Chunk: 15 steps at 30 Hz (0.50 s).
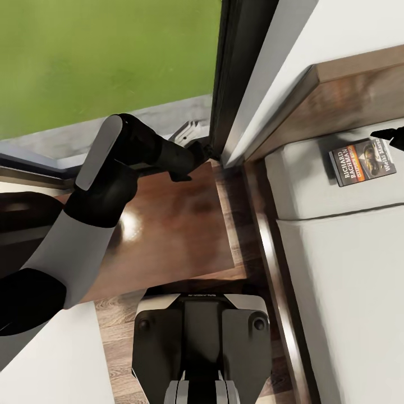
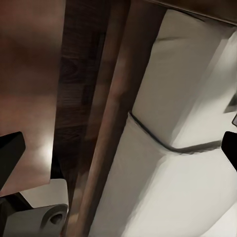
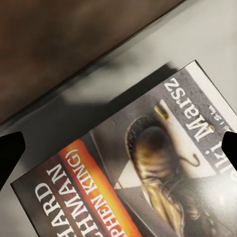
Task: In the bedroom, move the book from the bed onto either nightstand, and place the two sandals side by side next to the bed.
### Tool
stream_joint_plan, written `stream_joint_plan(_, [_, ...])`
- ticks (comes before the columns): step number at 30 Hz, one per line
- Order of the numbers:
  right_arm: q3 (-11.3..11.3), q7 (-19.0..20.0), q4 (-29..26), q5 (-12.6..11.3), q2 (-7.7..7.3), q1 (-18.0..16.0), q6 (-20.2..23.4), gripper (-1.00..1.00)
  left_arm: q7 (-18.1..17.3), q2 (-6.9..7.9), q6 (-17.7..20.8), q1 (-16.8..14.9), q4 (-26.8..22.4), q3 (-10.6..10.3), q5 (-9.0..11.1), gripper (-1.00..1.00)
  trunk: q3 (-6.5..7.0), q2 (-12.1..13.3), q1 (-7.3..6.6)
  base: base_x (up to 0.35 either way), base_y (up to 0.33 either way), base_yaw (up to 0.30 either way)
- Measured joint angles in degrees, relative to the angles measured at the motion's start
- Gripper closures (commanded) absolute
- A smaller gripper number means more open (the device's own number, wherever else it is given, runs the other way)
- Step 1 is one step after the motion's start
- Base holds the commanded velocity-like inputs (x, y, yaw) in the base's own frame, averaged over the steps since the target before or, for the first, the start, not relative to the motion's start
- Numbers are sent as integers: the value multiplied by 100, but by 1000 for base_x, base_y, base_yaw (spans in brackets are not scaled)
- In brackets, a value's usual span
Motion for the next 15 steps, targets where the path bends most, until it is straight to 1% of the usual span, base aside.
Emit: stream_joint_plan(15, [0,0,0,0,0,0,0,-100,0,0,0,0,0,0,0,-100,0,0,0,0,0,0])
